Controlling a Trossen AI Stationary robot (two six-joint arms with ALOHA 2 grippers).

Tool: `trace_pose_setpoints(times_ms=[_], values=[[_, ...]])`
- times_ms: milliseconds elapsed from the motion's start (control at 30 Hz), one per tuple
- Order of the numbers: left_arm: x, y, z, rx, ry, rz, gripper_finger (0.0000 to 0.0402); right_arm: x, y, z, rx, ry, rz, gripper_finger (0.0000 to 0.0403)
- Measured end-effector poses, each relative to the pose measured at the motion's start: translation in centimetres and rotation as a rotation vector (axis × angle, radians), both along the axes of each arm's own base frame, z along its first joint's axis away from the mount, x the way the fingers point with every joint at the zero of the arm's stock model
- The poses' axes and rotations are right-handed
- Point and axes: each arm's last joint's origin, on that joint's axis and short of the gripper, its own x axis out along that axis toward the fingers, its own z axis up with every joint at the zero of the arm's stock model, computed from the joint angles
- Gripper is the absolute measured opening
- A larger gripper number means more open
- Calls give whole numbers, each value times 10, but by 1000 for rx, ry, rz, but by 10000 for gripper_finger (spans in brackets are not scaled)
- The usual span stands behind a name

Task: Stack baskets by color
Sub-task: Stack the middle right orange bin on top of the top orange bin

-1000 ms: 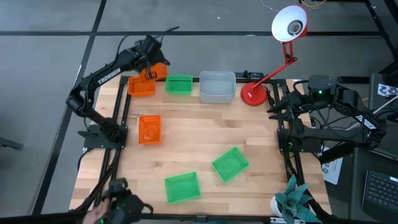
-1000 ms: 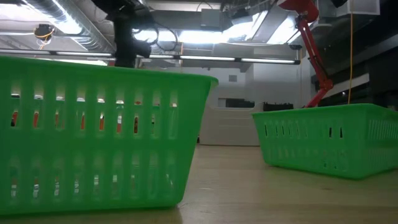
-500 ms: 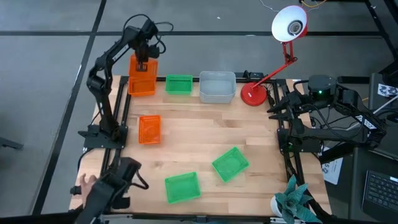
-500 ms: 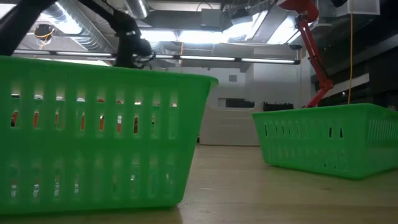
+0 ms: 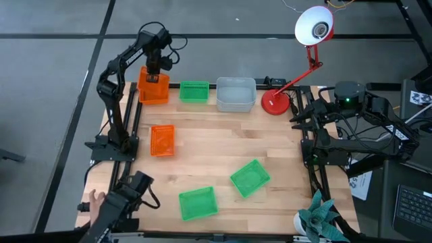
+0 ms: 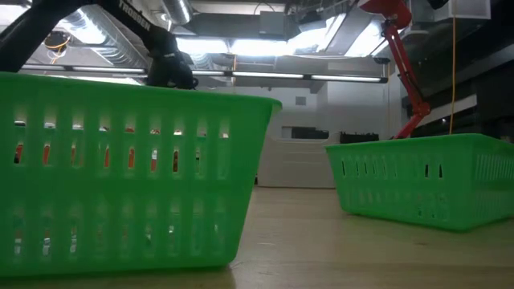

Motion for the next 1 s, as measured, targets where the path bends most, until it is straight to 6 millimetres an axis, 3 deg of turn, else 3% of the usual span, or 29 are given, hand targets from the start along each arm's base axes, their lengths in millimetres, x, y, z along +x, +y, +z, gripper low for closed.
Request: trace_pose_setpoints(times_ms=[267,1000], values=[[-5,4,-17,-32,-95,27,0,0,0,0,-5,1,-4,117],[-4,5,-18,-13,-143,119,4,0,-1,0,-3,11,-53,117]])
